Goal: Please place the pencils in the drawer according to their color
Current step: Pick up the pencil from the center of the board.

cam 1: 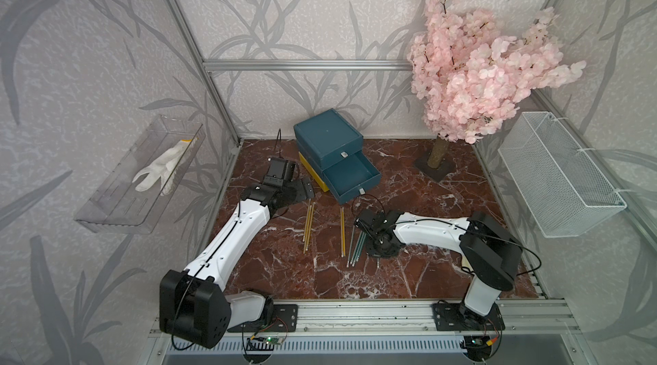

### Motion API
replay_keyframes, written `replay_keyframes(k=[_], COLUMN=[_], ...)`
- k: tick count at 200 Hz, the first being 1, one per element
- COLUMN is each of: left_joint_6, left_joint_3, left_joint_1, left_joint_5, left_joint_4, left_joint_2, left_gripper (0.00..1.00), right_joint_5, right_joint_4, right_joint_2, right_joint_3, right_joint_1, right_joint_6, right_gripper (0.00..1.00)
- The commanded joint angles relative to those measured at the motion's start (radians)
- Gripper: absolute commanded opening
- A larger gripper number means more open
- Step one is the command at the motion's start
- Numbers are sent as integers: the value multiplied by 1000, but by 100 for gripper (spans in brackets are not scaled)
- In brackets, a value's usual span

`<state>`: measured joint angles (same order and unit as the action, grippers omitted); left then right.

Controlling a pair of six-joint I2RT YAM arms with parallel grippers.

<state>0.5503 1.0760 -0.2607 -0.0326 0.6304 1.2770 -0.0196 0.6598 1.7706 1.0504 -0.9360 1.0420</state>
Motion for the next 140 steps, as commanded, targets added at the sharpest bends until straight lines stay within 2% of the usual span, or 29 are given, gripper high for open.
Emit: replay_keyframes(k=[1, 14, 63, 70, 140], left_joint_6=[-1, -3, -7, -5, 25], left_joint_3=[-4, -4, 2, 2, -8], left_joint_1=[0, -2, -2, -2, -27], left_joint_5=[-9, -10, -48, -58, -208], left_joint_4=[-11, -11, -19, -22, -94], left_joint_2=[-9, -10, 1, -1, -44], left_gripper=[100, 100, 100, 100, 100], right_joint_5=[30, 35, 64, 65, 40], right_joint_4=[-37, -43, -66, -62, 26], right_joint_2=[59, 53, -59, -110, -379], right_joint_3=[-27, -38, -122, -131, -177], right_joint_1=[7, 11, 19, 51, 81], right_joint_6=[-3, -2, 26, 29, 47], right_gripper=[7, 0, 0, 0, 0])
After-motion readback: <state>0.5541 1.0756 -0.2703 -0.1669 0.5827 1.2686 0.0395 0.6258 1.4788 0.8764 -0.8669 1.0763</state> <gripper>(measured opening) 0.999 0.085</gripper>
